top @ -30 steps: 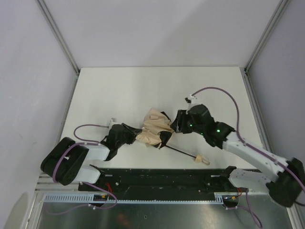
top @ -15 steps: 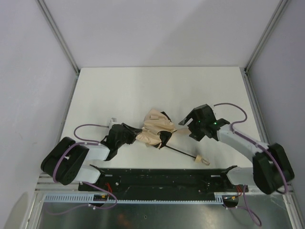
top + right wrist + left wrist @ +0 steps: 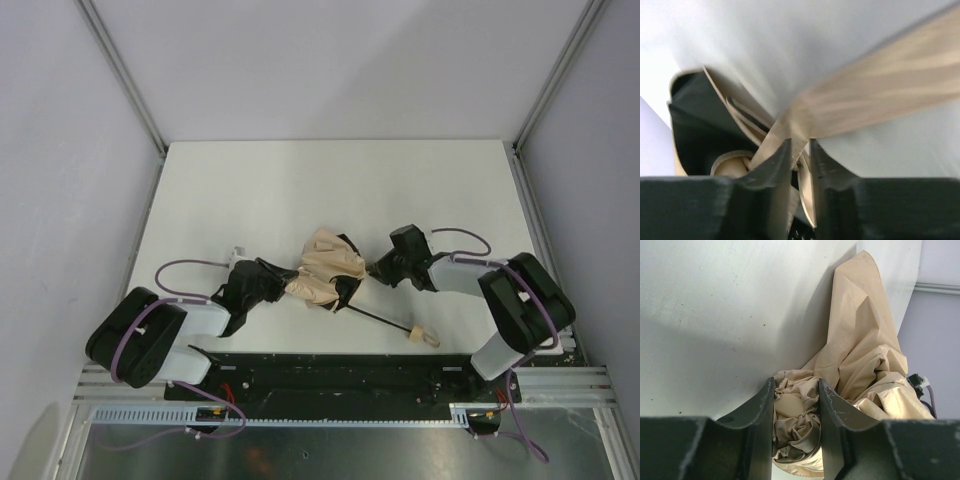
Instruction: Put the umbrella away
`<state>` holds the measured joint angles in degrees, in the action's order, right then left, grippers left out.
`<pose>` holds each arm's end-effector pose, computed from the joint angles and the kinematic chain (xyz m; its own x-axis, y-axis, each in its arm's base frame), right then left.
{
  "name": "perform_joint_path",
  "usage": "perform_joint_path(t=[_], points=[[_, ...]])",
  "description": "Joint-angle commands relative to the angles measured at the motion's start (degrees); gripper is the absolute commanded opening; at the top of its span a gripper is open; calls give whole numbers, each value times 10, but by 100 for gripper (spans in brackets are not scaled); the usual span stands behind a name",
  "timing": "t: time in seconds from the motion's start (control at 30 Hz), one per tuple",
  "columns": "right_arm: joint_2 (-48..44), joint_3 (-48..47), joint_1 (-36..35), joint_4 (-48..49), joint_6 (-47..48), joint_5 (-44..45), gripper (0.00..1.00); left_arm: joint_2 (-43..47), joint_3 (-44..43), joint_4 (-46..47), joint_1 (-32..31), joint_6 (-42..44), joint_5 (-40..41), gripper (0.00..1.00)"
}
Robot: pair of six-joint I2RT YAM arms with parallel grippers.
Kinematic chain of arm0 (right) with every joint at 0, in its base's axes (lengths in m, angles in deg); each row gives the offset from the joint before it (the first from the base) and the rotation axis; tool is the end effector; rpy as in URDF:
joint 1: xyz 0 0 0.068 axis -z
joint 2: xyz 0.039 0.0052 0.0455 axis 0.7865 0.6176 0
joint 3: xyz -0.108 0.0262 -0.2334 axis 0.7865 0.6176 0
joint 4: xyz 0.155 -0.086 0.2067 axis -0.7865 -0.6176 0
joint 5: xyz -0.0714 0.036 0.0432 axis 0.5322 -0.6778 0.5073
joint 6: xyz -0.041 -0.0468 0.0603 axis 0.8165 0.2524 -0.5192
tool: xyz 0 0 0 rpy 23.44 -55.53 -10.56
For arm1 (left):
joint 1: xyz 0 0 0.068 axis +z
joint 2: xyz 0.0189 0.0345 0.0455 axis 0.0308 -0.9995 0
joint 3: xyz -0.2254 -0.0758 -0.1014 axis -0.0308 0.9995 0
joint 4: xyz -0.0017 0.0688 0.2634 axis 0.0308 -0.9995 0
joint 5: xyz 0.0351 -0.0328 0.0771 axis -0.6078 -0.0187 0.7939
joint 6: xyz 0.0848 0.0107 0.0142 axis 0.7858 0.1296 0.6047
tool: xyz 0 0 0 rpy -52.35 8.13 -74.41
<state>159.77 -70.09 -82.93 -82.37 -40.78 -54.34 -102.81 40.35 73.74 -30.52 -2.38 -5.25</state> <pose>0.2752 0.1680 0.0826 -0.6463 0.7566 -0.0989 0.5587 0.5575 0.6140 0.2257 -0.1226 0.0672 -0.5598 -0.8065 -0.1902 -0.3517 0.4391 -0.8268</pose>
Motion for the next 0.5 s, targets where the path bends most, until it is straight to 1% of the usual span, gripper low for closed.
perform_joint_path(t=[0.0, 0.03, 0.1, 0.17, 0.27, 0.37, 0.47], points=[[45, 8, 37, 134, 69, 26, 11, 3, 4, -23, -5, 55, 6, 0], [53, 8, 46, 166, 97, 25, 5, 4, 4, -23, -5, 56, 6, 0], [69, 2, 64, 232, 153, 21, 1, 5, 5, -24, -5, 56, 7, 0], [89, -11, 76, 305, 212, -2, 0, 4, 5, -23, -5, 56, 6, 0], [135, -70, 81, 368, 277, -53, 0, 3, 4, -24, -5, 56, 7, 0], [180, -114, 79, 426, 299, -90, 0, 3, 4, -23, -5, 56, 8, 0], [204, -140, 76, 473, 292, -93, 0, 3, 6, -24, -5, 56, 8, 0]])
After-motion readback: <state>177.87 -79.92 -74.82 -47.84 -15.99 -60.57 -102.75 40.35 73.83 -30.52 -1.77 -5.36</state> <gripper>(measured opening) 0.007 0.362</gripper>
